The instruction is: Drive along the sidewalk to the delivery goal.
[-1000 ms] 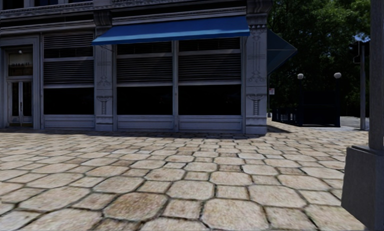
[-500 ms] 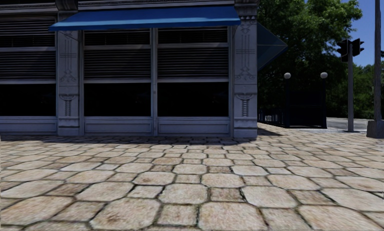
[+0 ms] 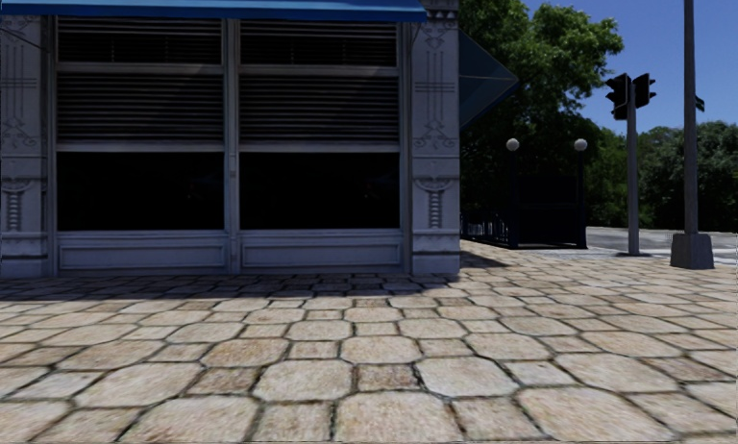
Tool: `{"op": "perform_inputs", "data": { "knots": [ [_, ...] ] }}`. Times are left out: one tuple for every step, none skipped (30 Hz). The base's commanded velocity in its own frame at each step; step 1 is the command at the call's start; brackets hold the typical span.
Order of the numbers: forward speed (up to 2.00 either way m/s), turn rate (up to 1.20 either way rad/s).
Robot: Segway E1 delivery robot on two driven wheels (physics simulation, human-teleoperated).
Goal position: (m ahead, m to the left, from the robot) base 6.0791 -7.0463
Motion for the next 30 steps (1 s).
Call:
{"op": "perform_inputs", "data": {
  "knots": [
    [1.68, -0.59],
    [1.68, -0.59],
    [1.68, -0.59],
    [1.68, -0.59],
    [1.68, -0.59],
    [1.68, -0.59],
    [1.68, -0.59],
    [1.68, -0.59],
    [1.68, -0.59],
    [1.68, -0.59],
    [1.68, -0.59],
    [1.68, -0.59],
    [1.68, -0.59],
    [1.68, -0.59],
    [1.68, -0.59],
    [1.68, -0.59],
    [1.68, -0.59],
    [1.68, -0.59],
    [1.68, -0.59],
    [1.68, -0.59],
    [1.68, -0.59],
    [1.68, -0.59],
    [1.68, -0.59],
    [1.68, -0.59],
    [1.68, -0.59],
    [1.68, -0.59],
    [1.68, -0.59],
    [1.68, -0.59],
    [1.68, -0.59],
    [1.68, -0.59]
  ]
}}
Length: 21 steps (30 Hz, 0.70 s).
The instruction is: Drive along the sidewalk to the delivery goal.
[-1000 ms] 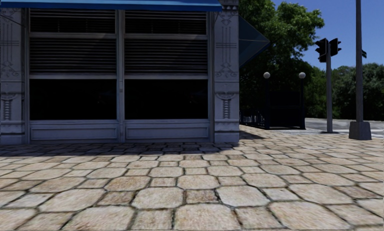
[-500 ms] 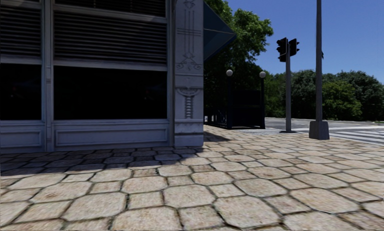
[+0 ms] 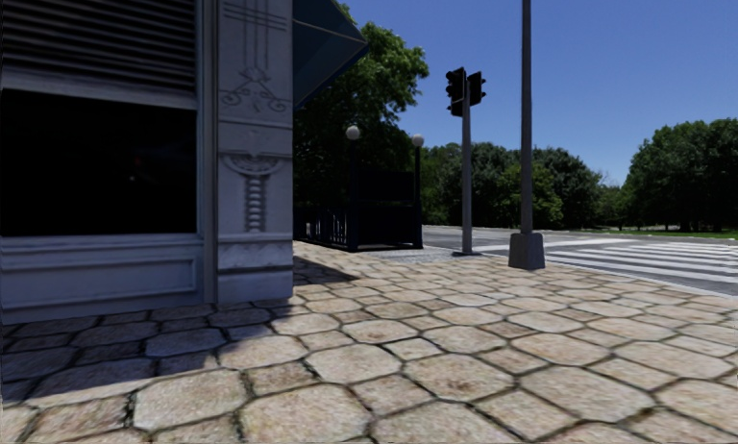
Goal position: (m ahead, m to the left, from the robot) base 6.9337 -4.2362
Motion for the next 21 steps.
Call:
{"op": "perform_inputs", "data": {
  "knots": [
    [1.68, -0.59],
    [1.68, -0.59],
    [1.68, -0.59],
    [1.68, -0.59],
    [1.68, -0.59],
    [1.68, -0.59],
    [1.68, -0.58],
    [1.68, -0.1],
    [1.68, -0.01],
    [1.68, 0.0],
    [1.68, 0.0],
    [1.68, 0.0],
    [1.68, 0.0],
    [1.68, 0.0],
    [1.68, 0.0],
    [1.68, 0.0],
    [1.68, 0.0],
    [1.68, 0.0],
    [1.68, 0.0],
    [1.68, 0.0],
    [1.68, 0.0]
  ]
}}
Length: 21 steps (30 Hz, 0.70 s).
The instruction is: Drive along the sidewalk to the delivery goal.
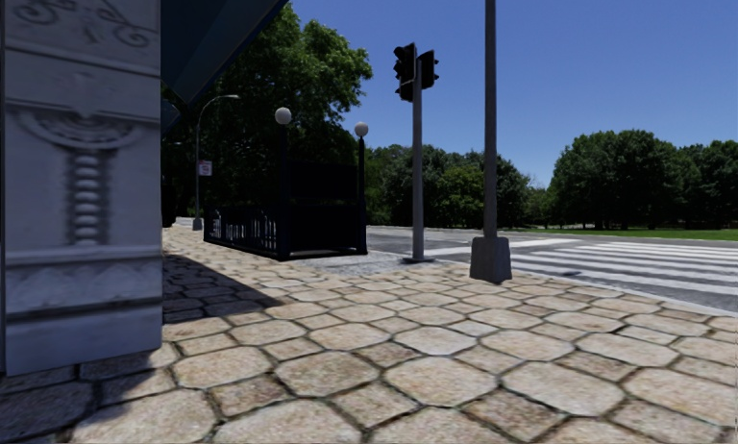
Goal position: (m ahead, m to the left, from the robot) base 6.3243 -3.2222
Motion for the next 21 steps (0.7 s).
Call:
{"op": "perform_inputs", "data": {
  "knots": [
    [1.68, 0.0],
    [1.68, 0.0],
    [1.68, 0.0],
    [1.68, 0.0],
    [1.68, 0.0],
    [1.68, 0.0],
    [1.68, 0.0],
    [1.68, 0.0],
    [1.68, 0.0],
    [1.68, 0.0],
    [1.68, 0.0],
    [1.68, 0.0],
    [1.68, 0.0],
    [1.68, 0.0],
    [1.68, 0.0],
    [1.68, 0.0],
    [1.68, 0.0],
    [1.68, 0.0],
    [1.68, 0.0],
    [1.68, 0.0],
    [1.68, 0.0]
  ]
}}
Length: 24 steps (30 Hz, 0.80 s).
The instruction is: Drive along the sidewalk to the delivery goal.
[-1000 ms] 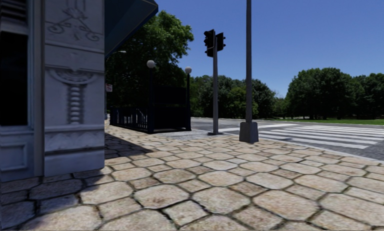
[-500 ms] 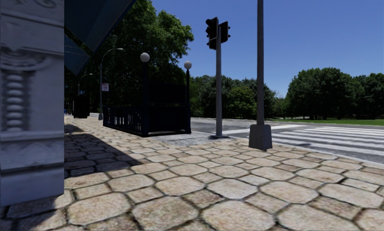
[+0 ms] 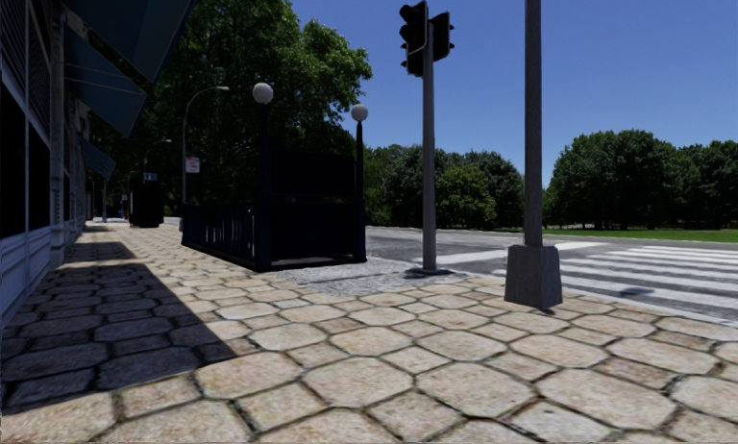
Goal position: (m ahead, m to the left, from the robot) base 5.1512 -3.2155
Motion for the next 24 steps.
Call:
{"op": "perform_inputs", "data": {
  "knots": [
    [1.68, 0.0],
    [1.68, 0.0],
    [1.68, 0.0],
    [1.68, 0.0],
    [1.68, 0.0],
    [1.68, 0.0],
    [1.68, 0.0],
    [1.68, 0.0],
    [1.67, 0.0],
    [1.66, 0.0],
    [1.66, 0.0],
    [1.66, 0.0],
    [1.66, 0.0],
    [1.66, 0.0],
    [1.65, 0.0],
    [1.64, 0.0],
    [1.64, 0.0],
    [1.62, 0.0],
    [1.62, 0.0],
    [1.62, 0.0],
    [1.62, 0.0],
    [1.61, 0.0],
    [1.61, 0.0],
    [1.61, -0.12]
  ]
}}
